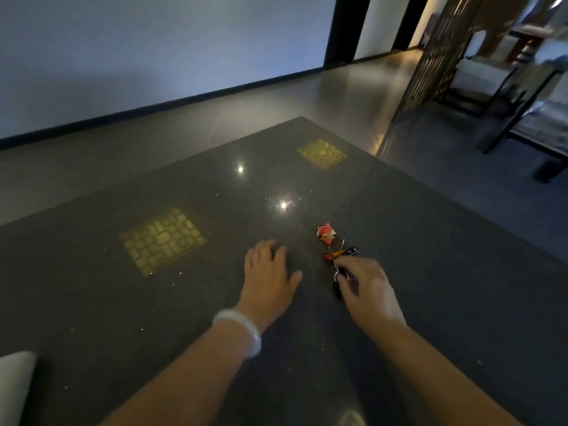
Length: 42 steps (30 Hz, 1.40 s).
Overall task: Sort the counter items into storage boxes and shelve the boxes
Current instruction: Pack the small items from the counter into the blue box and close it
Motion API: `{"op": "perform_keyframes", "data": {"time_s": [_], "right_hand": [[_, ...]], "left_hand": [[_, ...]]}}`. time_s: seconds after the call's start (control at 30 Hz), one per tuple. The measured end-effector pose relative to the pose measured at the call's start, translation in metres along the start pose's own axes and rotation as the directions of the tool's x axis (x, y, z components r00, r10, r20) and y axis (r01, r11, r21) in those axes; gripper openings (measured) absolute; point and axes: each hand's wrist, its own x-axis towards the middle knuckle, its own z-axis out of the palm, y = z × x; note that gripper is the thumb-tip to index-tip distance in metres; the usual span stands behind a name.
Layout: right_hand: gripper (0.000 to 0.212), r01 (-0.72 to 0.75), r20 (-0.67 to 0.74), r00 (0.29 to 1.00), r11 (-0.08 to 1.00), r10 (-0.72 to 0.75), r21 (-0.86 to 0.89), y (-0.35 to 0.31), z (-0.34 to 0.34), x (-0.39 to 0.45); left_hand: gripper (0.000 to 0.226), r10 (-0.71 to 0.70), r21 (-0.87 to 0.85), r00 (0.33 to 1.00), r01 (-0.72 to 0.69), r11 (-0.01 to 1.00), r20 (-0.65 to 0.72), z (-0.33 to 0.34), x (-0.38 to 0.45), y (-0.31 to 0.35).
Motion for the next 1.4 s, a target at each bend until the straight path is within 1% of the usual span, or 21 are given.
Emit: {"op": "perform_keyframes", "data": {"time_s": [0.03,0.07,0.13,0.17,0.2,0.23,0.37,0.47,0.57,0.67,0.8,0.83,0.87,0.93,0.97,1.03,1.1,1.17,1.27,1.33,1.4], "right_hand": [[0.037,0.008,-0.007,1.0,1.0,-0.008,-0.025,-0.001,0.003,0.01],[0.046,-0.016,0.046,0.999,0.998,0.019,-0.067,-0.002,0.006,0.02],[0.062,-0.082,0.229,0.965,0.974,0.131,-0.213,-0.002,0.018,0.035],[0.064,-0.072,0.306,0.937,0.951,0.167,-0.301,-0.001,0.024,0.036],[0.063,-0.04,0.344,0.923,0.931,0.174,-0.362,0.0,0.029,0.033],[0.059,-0.019,0.339,0.927,0.923,0.159,-0.383,0.001,0.031,0.029],[0.036,0.022,0.197,0.979,0.927,0.057,-0.375,0.004,0.017,-0.016],[0.033,-0.059,0.142,0.982,0.919,0.123,-0.39,0.016,-0.003,-0.071],[0.034,-0.155,0.11,0.973,0.925,0.204,-0.348,0.026,-0.025,-0.125],[0.034,-0.23,0.118,0.955,0.929,0.273,-0.289,0.035,-0.049,-0.168],[0.031,-0.313,0.161,0.931,0.943,0.328,-0.113,0.049,-0.082,-0.213],[0.028,-0.333,0.159,0.927,0.94,0.34,-0.073,0.052,-0.091,-0.224],[0.026,-0.351,0.147,0.924,0.936,0.353,-0.037,0.056,-0.1,-0.234],[0.026,-0.392,0.117,0.915,0.919,0.387,0.029,0.065,-0.121,-0.258],[0.027,-0.409,0.101,0.91,0.911,0.402,0.058,0.07,-0.132,-0.27],[0.027,-0.432,0.057,0.902,0.894,0.428,0.119,0.079,-0.16,-0.293],[0.024,-0.44,0.007,0.894,0.874,0.448,0.205,0.084,-0.192,-0.316],[0.021,-0.418,-0.031,0.895,0.859,0.446,0.294,0.086,-0.228,-0.342],[0.022,-0.35,-0.11,0.906,0.868,0.409,0.351,0.089,-0.287,-0.389],[0.022,-0.321,-0.168,0.906,0.89,0.388,0.325,0.094,-0.325,-0.422],[0.021,-0.316,-0.213,0.9,0.906,0.38,0.282,0.099,-0.361,-0.456]], "left_hand": [[0.065,-0.005,0.001,1.0,0.005,1.0,0.007,0.004,-0.021,0.016],[0.069,-0.023,0.004,0.999,0.023,1.0,0.028,0.009,-0.041,0.031],[0.078,-0.066,0.047,0.994,0.062,0.997,0.089,0.017,-0.077,0.051],[0.081,-0.084,0.077,0.99,0.075,0.994,0.11,0.02,-0.093,0.057],[0.083,-0.095,0.099,0.988,0.083,0.992,0.122,0.022,-0.106,0.06],[0.084,-0.095,0.114,0.987,0.08,0.99,0.133,0.023,-0.116,0.061],[0.081,-0.055,0.188,0.99,0.03,0.982,0.127,0.022,-0.134,0.061],[0.079,-0.059,0.217,0.986,0.023,0.976,0.158,0.022,-0.133,0.063],[0.079,-0.055,0.217,0.982,0.015,0.976,0.183,0.025,-0.132,0.06],[0.079,-0.044,0.223,0.986,0.007,0.975,0.161,0.026,-0.132,0.059],[0.084,-0.03,0.186,0.998,0.017,0.982,0.064,0.024,-0.136,0.068],[0.081,-0.028,0.187,0.999,0.02,0.982,0.04,0.024,-0.138,0.07],[0.074,-0.035,0.212,0.998,0.023,0.977,0.052,0.024,-0.14,0.073],[0.061,-0.059,0.288,0.986,0.012,0.957,0.154,0.027,-0.147,0.088],[0.058,-0.033,0.3,0.981,-0.026,0.954,0.19,0.029,-0.154,0.1],[0.05,0.093,0.269,0.967,-0.158,0.95,0.239,0.031,-0.178,0.137],[0.043,0.212,0.182,0.93,-0.274,0.944,0.3,0.032,-0.215,0.182],[0.039,0.295,0.091,0.897,-0.341,0.936,0.328,0.031,-0.255,0.231],[0.044,0.397,-0.053,0.875,-0.399,0.915,0.277,0.026,-0.319,0.306],[0.048,0.471,-0.119,0.853,-0.456,0.882,0.224,0.02,-0.357,0.351],[0.05,0.554,-0.144,0.81,-0.536,0.832,0.191,0.013,-0.389,0.39]]}}
